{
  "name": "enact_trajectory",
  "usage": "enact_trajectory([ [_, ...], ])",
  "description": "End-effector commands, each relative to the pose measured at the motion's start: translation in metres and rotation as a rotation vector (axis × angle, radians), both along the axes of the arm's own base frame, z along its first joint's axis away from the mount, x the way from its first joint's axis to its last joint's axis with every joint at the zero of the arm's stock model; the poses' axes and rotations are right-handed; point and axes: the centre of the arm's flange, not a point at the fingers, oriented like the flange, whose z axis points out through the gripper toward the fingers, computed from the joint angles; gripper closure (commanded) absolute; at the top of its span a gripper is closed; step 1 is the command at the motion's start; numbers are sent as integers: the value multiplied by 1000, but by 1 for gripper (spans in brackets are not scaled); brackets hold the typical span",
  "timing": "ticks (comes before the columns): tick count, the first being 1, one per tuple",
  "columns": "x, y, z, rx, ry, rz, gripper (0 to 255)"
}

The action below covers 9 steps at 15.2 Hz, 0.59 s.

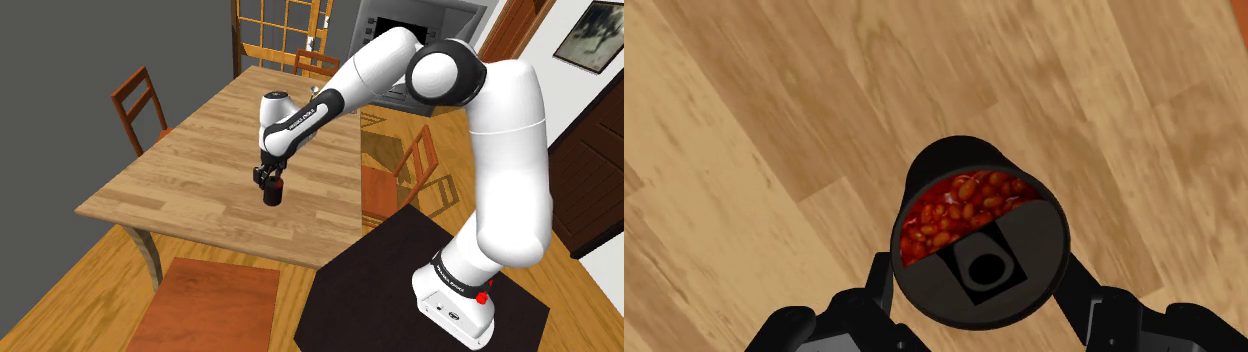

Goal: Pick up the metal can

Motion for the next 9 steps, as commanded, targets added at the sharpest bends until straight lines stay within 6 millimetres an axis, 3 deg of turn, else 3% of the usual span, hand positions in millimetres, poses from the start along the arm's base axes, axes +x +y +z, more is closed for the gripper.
enact_trajectory([
  [1,1,1,11,0,0,0,255],
  [9,1,1,53,0,0,0,255],
])
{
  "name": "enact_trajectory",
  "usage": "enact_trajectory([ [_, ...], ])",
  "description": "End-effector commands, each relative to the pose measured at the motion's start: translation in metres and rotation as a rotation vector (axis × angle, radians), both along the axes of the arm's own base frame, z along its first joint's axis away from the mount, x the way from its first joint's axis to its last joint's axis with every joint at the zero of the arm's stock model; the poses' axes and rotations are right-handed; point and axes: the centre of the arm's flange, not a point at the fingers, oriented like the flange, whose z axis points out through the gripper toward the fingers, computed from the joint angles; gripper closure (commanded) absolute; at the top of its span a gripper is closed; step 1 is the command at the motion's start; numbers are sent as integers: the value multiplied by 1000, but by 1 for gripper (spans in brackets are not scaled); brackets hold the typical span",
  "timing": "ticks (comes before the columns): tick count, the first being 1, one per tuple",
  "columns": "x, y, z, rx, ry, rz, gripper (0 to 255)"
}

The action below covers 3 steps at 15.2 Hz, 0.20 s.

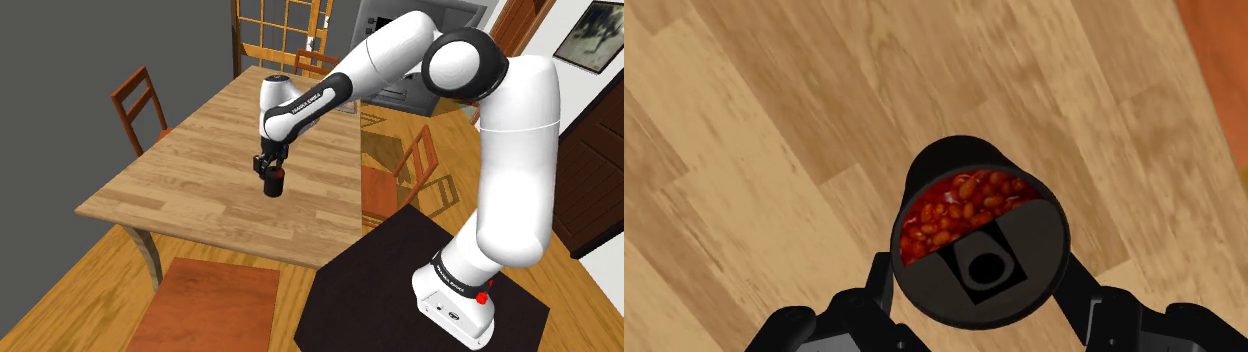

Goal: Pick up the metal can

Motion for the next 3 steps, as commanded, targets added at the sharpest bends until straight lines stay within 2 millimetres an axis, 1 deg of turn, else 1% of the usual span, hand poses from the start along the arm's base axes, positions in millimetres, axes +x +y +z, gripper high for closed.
enact_trajectory([
  [1,0,1,11,0,0,0,255],
  [3,0,1,11,0,0,0,255],
])
